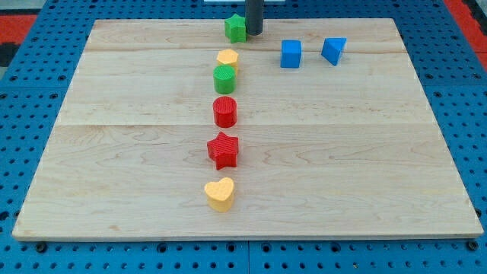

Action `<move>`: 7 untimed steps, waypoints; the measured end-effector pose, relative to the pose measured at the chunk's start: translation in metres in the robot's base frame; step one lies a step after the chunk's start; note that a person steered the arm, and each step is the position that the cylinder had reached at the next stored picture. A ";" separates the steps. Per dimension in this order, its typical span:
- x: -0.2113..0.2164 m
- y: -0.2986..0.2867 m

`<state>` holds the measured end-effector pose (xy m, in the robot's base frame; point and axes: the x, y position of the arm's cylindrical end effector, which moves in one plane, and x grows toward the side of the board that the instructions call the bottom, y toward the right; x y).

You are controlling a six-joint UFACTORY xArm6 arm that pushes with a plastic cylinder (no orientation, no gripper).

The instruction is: Drag the blue cube in between the green star and yellow hexagon

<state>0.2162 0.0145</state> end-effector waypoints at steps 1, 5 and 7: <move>0.007 0.075; 0.084 0.085; 0.055 0.053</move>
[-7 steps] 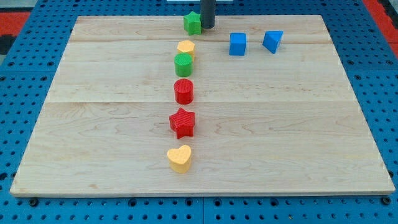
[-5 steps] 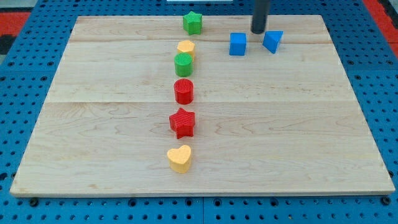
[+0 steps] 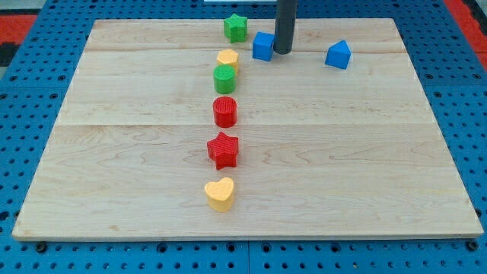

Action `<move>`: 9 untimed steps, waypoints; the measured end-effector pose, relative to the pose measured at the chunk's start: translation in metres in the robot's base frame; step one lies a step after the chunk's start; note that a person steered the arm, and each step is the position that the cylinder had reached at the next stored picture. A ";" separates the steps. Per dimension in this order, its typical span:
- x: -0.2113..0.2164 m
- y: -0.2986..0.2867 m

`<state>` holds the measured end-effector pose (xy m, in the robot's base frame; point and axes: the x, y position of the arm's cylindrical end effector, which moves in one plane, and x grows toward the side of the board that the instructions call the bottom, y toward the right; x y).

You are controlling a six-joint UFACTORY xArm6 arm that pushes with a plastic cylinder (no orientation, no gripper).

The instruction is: Drag the blue cube in between the green star and yellow hexagon

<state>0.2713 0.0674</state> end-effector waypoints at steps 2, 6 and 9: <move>-0.003 -0.008; -0.015 -0.048; -0.028 0.067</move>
